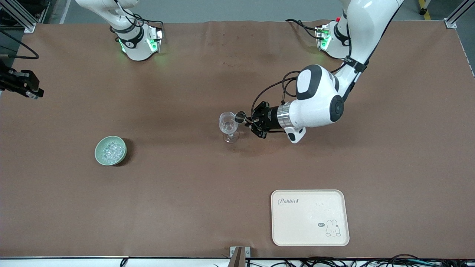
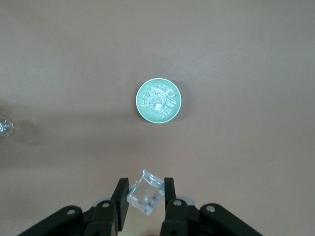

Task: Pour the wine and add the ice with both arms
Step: 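Tilt the jigger to pour into the wine glass with the left gripper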

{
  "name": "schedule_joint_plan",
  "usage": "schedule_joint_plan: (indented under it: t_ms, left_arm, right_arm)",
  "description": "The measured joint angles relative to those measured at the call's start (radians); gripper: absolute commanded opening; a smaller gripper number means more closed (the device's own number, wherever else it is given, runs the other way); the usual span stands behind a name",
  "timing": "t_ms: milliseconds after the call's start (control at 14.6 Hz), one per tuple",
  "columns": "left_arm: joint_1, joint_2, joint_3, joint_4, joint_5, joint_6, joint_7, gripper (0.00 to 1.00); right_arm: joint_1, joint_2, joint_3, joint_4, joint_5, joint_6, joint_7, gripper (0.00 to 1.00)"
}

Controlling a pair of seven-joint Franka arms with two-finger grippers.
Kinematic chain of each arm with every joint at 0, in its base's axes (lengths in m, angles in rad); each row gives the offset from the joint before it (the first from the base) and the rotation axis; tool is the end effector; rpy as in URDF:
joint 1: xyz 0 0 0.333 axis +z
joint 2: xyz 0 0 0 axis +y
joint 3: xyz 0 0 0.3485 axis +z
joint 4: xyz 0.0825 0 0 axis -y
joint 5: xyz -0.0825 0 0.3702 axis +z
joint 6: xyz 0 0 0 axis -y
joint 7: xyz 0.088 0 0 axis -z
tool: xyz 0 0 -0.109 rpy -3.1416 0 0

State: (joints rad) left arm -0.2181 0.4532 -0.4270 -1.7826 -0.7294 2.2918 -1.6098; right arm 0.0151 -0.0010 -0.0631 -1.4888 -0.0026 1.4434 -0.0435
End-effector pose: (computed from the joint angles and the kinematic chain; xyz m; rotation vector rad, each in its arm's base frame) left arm 0.5421 -0.3865 0.3737 1.9309 1.7864 -0.8868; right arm 0.5267 -0.0256 0.6817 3.1403 -0.0075 -0.0698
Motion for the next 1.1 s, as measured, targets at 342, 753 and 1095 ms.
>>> schedule_joint_plan:
  t_ms: [342, 753, 1095]
  left_arm:
    - [-0.031, 0.0, 0.001, 0.012, 0.095, 0.007, -0.1, 0.01]
    - [-0.078, 0.027, 0.002, 0.049, 0.183, 0.007, -0.199, 0.01]
    - [-0.096, 0.041, 0.004, 0.056, 0.212, 0.008, -0.224, 0.01]
  right_arm:
    - [0.0, 0.001, 0.0, -0.011, 0.0, 0.009, 0.0, 0.05]
    - [0.0, 0.001, 0.0, -0.019, 0.0, 0.014, 0.0, 0.05]
    - [0.0, 0.001, 0.0, -0.019, 0.0, 0.014, 0.0, 0.05]
